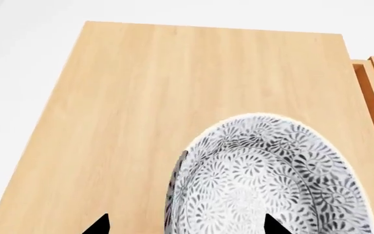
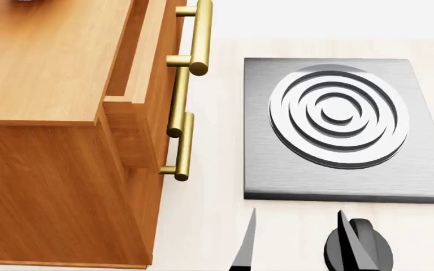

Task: Pick the akita bowl on the wooden cabinet and place it on the plate.

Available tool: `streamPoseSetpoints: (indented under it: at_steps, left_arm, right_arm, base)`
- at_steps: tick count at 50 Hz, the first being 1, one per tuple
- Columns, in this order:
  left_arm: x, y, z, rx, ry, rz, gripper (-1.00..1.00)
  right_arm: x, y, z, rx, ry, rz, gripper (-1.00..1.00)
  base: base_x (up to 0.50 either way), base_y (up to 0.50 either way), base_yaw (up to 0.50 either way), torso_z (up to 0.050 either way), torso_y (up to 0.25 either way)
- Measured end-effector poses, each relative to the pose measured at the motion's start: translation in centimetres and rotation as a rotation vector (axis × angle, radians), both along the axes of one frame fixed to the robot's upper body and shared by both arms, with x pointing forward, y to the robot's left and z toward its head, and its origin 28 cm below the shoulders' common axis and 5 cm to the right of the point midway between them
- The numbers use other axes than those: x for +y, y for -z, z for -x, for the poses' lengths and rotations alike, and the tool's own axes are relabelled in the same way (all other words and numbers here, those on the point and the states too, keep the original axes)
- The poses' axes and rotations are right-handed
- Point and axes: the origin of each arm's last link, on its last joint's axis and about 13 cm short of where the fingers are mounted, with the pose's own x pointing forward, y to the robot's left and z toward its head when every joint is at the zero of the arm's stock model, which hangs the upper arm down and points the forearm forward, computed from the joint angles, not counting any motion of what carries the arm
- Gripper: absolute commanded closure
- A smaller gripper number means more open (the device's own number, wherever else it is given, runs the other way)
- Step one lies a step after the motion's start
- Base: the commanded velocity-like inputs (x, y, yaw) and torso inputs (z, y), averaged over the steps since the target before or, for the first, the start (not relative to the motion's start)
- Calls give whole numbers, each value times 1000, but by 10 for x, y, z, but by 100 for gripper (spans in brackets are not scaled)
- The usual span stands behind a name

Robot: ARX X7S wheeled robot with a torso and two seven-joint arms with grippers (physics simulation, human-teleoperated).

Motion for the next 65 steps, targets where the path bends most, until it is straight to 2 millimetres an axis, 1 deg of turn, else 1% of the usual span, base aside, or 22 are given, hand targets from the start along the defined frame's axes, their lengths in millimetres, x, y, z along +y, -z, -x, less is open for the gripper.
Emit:
streamPoseSetpoints:
  at_steps: [2,3,9,28,42,47,53,65]
  left_arm:
    - [0,2,-1,4,-2,-3,-100]
    - [1,3,-2,6,-3,-5,100]
    - [0,5,-4,-3,13,1,100]
    - [0,1,-6,-64,17,-37,100]
    - [1,-3,-13,-167,18,-219,100]
    - [-3,-9,-14,-217,47,-270,100]
    - [-7,-18,-14,-286,78,-286,100]
    - [-17,-54,-3,-511,146,-262,100]
  right_arm:
    - [0,0,0,0,0,0,-100]
    - [0,0,0,1,1,0,-100]
    - [0,0,0,1,2,1,-100]
    - [0,0,0,0,5,3,-100]
    - [-1,-1,0,-5,9,1,-100]
    - [-1,-1,1,-7,11,1,-100]
    - [-1,-3,1,-11,14,0,-100]
    - [-2,-6,4,-23,17,1,-100]
  base:
    - [0,0,0,0,0]
    - [0,0,0,0,0]
    - [0,0,0,0,-2]
    - [0,0,0,0,-1]
    - [0,0,0,0,0]
    - [0,0,0,0,0]
    - [0,0,0,0,0]
    - [0,0,0,0,0]
